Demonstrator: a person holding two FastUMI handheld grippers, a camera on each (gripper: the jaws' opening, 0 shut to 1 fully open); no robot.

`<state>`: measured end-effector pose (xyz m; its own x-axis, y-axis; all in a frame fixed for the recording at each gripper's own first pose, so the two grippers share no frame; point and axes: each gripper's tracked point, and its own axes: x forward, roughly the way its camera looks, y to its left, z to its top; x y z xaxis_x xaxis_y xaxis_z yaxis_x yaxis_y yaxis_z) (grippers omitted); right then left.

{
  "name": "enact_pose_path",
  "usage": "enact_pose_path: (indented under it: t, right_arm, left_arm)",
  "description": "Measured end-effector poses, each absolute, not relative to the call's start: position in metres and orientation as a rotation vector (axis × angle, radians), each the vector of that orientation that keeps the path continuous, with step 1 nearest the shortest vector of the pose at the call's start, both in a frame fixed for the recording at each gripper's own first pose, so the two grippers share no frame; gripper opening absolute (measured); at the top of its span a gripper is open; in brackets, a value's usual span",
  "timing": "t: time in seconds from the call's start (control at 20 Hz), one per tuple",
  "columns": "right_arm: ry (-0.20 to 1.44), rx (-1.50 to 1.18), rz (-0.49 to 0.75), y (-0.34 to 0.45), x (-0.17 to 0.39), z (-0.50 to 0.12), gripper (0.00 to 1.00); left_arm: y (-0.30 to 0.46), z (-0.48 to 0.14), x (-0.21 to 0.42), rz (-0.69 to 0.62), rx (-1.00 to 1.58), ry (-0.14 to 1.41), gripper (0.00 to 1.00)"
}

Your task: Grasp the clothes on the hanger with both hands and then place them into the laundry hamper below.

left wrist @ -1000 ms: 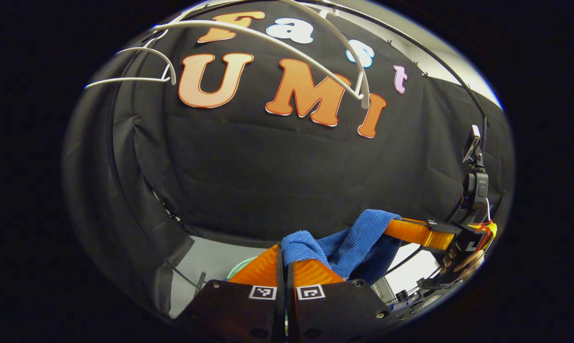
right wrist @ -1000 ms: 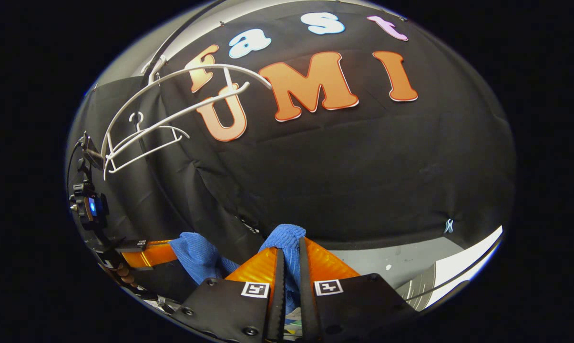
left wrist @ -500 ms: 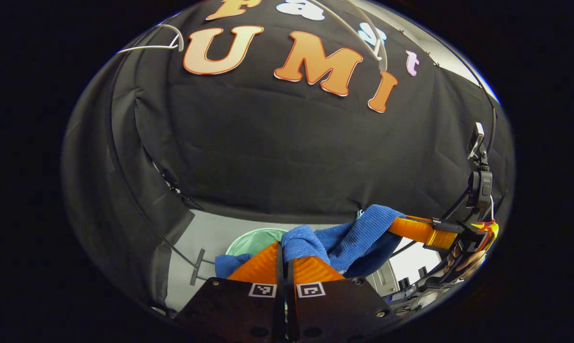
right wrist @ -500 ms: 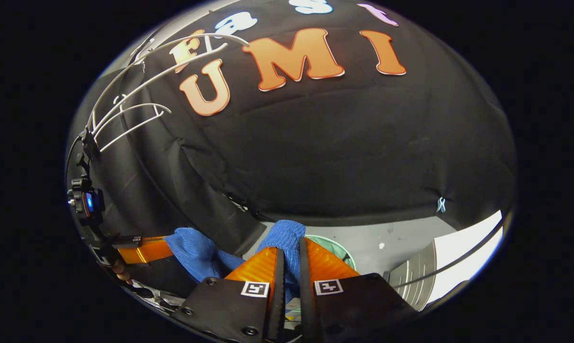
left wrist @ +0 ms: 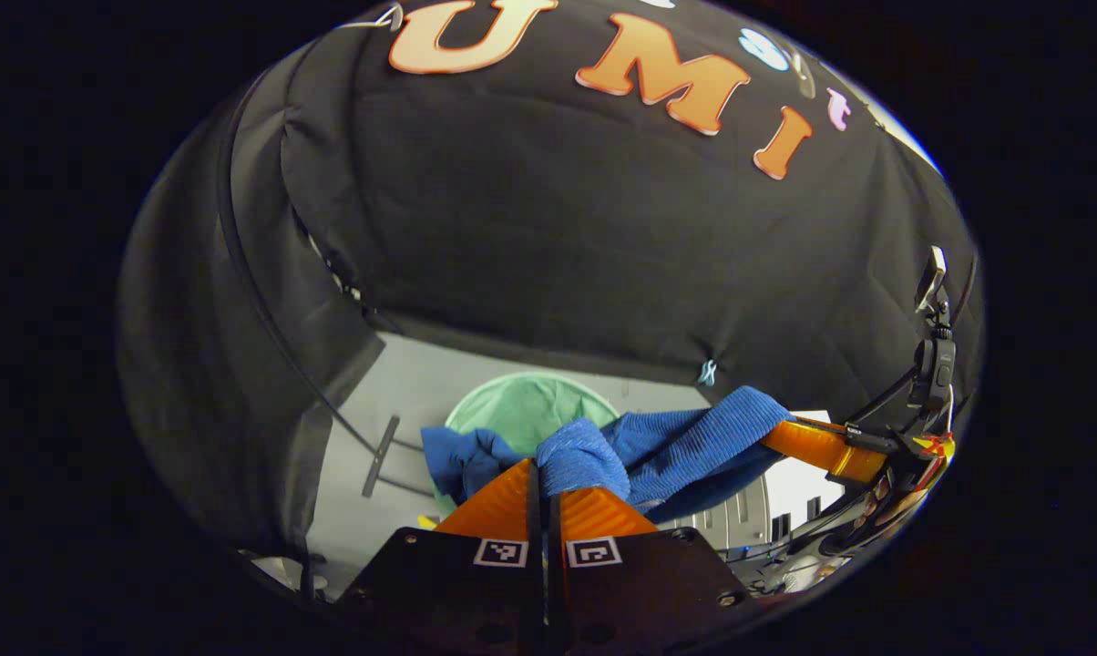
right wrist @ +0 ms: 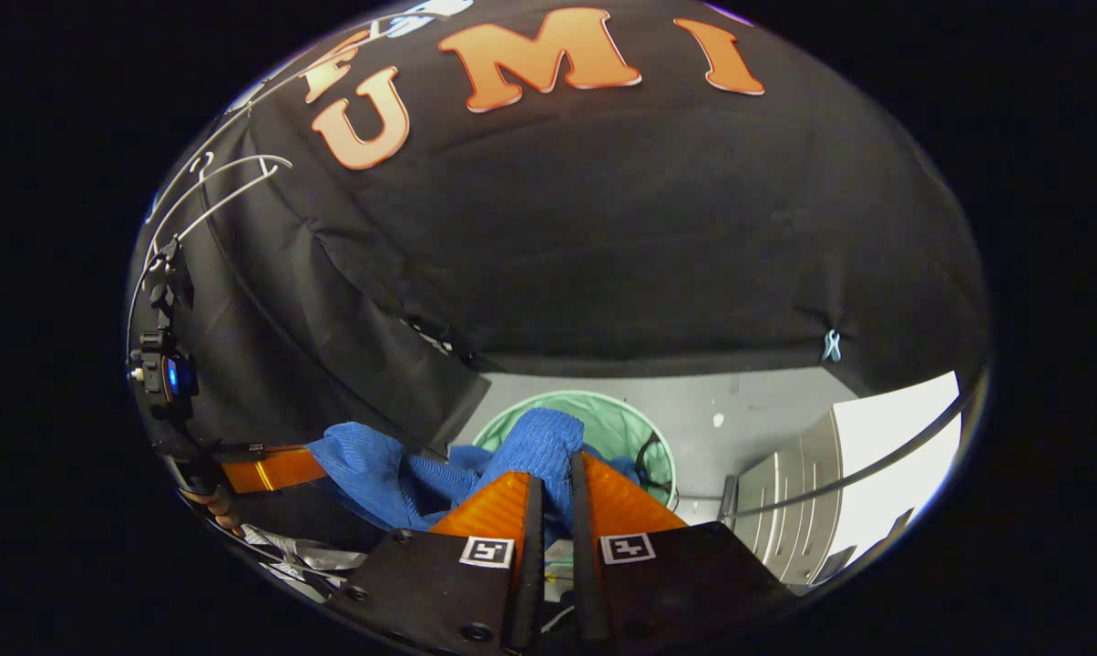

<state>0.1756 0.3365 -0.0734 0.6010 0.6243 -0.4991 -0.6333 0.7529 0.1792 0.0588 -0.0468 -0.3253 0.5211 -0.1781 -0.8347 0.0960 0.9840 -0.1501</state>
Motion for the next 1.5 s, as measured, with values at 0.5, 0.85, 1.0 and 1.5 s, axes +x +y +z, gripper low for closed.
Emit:
enact_pose_path:
  t: [0.5,0.85,1.0,1.5]
  right_arm:
    - [0.768,-0.095,0.623,0.347,0.184,-0.147,0.22]
    - [0.718,-0.103,0.625,0.363,0.193,-0.128,0.15]
    - [0.734,-0.092,0.609,0.363,0.191,-0.132,0.15]
    - [0.766,-0.054,0.561,0.335,0.188,-0.139,0.22]
  left_arm:
    - [-0.038,-0.381,0.048,-0.100,-0.057,1.189,0.03]
    - [-0.050,-0.394,0.060,-0.134,-0.014,1.245,0.07]
    - [-0.060,-0.392,0.065,-0.163,-0.016,1.242,0.16]
    - [-0.056,-0.387,0.051,-0.109,-0.022,1.284,0.70]
